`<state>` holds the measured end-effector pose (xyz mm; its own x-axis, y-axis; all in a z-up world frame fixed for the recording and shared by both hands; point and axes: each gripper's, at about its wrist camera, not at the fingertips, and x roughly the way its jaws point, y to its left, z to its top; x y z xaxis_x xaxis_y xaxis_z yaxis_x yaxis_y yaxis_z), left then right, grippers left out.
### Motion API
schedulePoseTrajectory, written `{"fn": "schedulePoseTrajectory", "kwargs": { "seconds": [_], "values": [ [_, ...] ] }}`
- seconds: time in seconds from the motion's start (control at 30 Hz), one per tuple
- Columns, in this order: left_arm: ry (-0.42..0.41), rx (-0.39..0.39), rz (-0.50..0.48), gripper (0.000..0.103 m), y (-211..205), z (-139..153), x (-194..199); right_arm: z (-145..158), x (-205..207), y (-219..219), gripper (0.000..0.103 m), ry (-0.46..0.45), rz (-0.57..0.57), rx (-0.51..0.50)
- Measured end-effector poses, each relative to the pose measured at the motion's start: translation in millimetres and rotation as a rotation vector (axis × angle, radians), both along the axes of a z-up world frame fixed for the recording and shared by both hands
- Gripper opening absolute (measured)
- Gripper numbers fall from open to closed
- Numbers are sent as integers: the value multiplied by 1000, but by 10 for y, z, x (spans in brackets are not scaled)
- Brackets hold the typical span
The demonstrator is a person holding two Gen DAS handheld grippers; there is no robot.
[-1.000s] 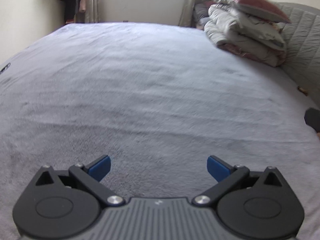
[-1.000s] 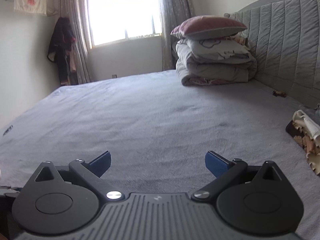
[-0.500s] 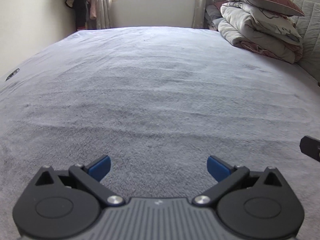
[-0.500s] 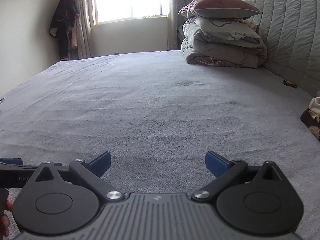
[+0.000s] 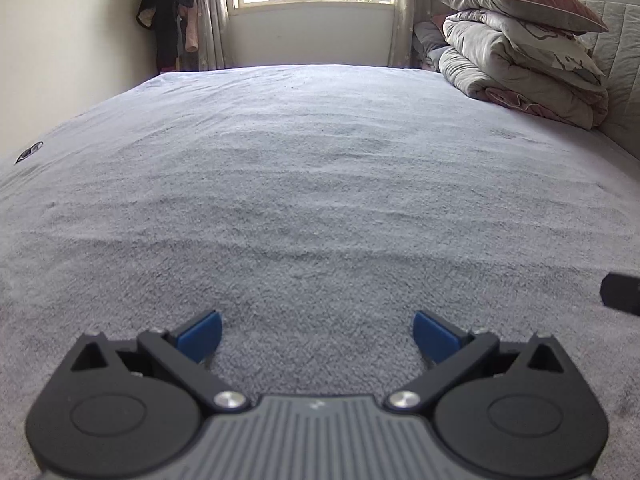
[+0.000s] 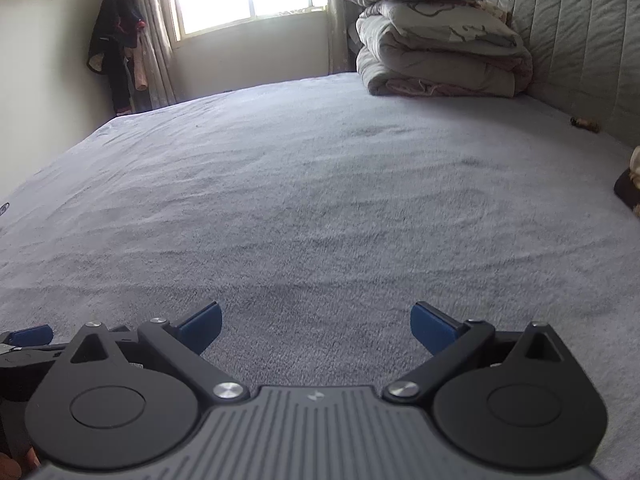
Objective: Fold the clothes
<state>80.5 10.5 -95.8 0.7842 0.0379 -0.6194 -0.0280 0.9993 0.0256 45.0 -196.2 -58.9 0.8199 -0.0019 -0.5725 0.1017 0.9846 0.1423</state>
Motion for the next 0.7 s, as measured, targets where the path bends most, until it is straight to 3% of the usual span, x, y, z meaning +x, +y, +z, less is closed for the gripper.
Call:
{"fn": "schedulePoseTrajectory", "kwargs": {
  "seconds": [0.23,0.5,0.7],
  "values": [
    [-11,-13,9,103,13,-10,-18,-149,35,1,103,18,-2,14],
    [-15,-21,10,103,23,-25,-18,-285,58,200,103,16,55,-136],
    [-15,-28,11,103,21,-32,-22,-303,63,159,103,19,53,-118]
  ]
}}
